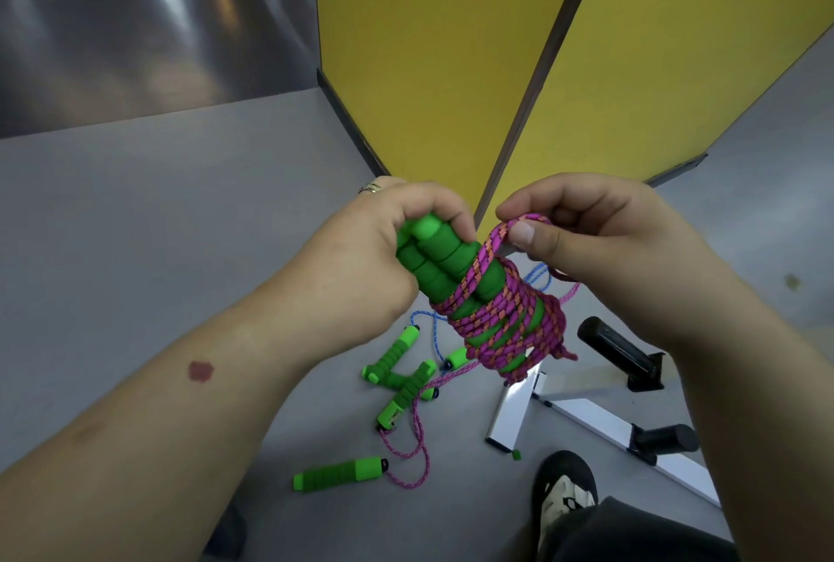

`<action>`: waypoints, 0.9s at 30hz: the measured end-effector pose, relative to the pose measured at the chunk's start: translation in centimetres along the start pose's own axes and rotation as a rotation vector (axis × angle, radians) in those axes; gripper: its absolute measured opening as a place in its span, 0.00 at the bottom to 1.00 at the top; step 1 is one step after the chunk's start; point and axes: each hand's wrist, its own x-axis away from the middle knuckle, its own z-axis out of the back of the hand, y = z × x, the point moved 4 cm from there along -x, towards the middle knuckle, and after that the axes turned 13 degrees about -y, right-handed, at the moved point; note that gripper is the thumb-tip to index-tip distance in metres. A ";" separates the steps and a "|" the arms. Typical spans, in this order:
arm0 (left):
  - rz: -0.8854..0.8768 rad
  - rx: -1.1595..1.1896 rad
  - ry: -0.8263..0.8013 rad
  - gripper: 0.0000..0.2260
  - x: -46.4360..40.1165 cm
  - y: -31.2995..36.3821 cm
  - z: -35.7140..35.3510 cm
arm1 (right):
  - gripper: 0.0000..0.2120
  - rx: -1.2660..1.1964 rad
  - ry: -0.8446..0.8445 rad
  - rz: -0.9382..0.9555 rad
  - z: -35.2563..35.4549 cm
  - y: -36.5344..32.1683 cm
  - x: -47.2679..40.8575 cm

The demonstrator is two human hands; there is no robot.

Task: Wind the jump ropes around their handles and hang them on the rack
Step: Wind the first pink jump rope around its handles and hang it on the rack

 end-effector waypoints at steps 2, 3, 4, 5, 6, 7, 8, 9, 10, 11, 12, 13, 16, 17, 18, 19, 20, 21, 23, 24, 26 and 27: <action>-0.038 0.078 -0.018 0.33 0.1 0.3 0.0 | 0.06 -0.060 0.024 -0.009 -0.2 0.1 -0.1; -0.062 0.136 -0.020 0.28 0.1 0.5 -0.1 | 0.06 -0.107 0.039 -0.019 -0.4 0.2 -0.2; -0.079 0.195 -0.015 0.22 0.1 0.7 -0.2 | 0.05 -0.156 0.051 -0.028 -0.7 0.4 -0.3; -0.090 0.250 -0.004 0.16 0.1 0.9 -0.3 | 0.04 -0.199 0.062 -0.036 -1.1 0.5 -0.4; -0.103 0.296 0.006 0.10 0.1 1.0 -0.5 | 0.04 -0.233 0.069 -0.041 -1.5 0.6 -0.5; -0.115 0.327 0.021 0.06 0.0 1.0 -0.7 | 0.05 -0.267 0.072 -0.044 -1.8 0.7 -0.6; -0.121 0.346 0.045 0.05 -0.1 1.0 -0.9 | 0.06 -0.308 0.073 -0.046 -2.0 0.8 -0.6; -0.117 0.377 0.066 0.06 -0.1 1.0 -0.9 | 0.06 -0.355 0.072 -0.049 -2.1 0.8 -0.6; -0.102 0.432 0.079 0.08 -0.2 0.9 -1.0 | 0.06 -0.397 0.065 -0.055 -2.1 0.8 -0.7; -0.074 0.500 0.087 0.12 -0.3 0.6 -1.1 | 0.07 -0.434 0.050 -0.063 -2.2 0.6 -0.7; -0.044 0.563 0.087 0.15 -0.4 0.3 -1.1 | 0.07 -0.465 0.029 -0.071 -2.3 0.5 -0.6; -0.021 0.606 0.085 0.18 -0.5 0.0 -1.1 | 0.07 -0.488 0.005 -0.072 -2.5 0.4 -0.6; -0.009 0.640 0.106 0.22 -0.7 -0.5 -1.2 | 0.06 -0.458 -0.025 -0.058 -2.9 0.2 -0.7; -0.009 0.658 0.111 0.23 -0.7 -0.5 -1.3 | 0.06 -0.447 -0.022 -0.051 -3.0 0.2 -0.7; -0.007 0.678 0.108 0.24 -0.7 -0.5 -1.5 | 0.08 -0.451 -0.022 -0.043 -3.0 0.3 -0.7; -0.003 0.692 0.096 0.25 -0.7 -0.4 -1.6 | 0.09 -0.461 -0.024 -0.037 -3.0 0.3 -0.7; -0.001 0.698 0.080 0.26 -0.7 -0.4 -1.8 | 0.10 -0.472 -0.027 -0.034 -2.9 0.4 -0.8; -0.001 0.705 0.066 0.27 -0.7 -0.3 -2.0 | 0.11 -0.485 -0.032 -0.032 -2.9 0.5 -0.8; 0.000 0.726 0.064 0.27 -0.6 -0.4 -2.1 | 0.14 -0.519 -0.033 -0.024 -2.7 0.7 -0.9; 0.006 0.723 0.071 0.25 -0.6 -0.4 -2.2 | 0.15 -0.535 -0.027 -0.014 -2.6 0.7 -0.9; 0.020 0.700 0.082 0.23 -0.6 -0.4 -2.4 | 0.14 -0.551 -0.002 0.025 -2.3 0.6 -1.0; 0.022 0.698 0.080 0.22 -0.6 -0.4 -2.5 | 0.14 -0.540 0.011 0.047 -2.2 0.6 -1.0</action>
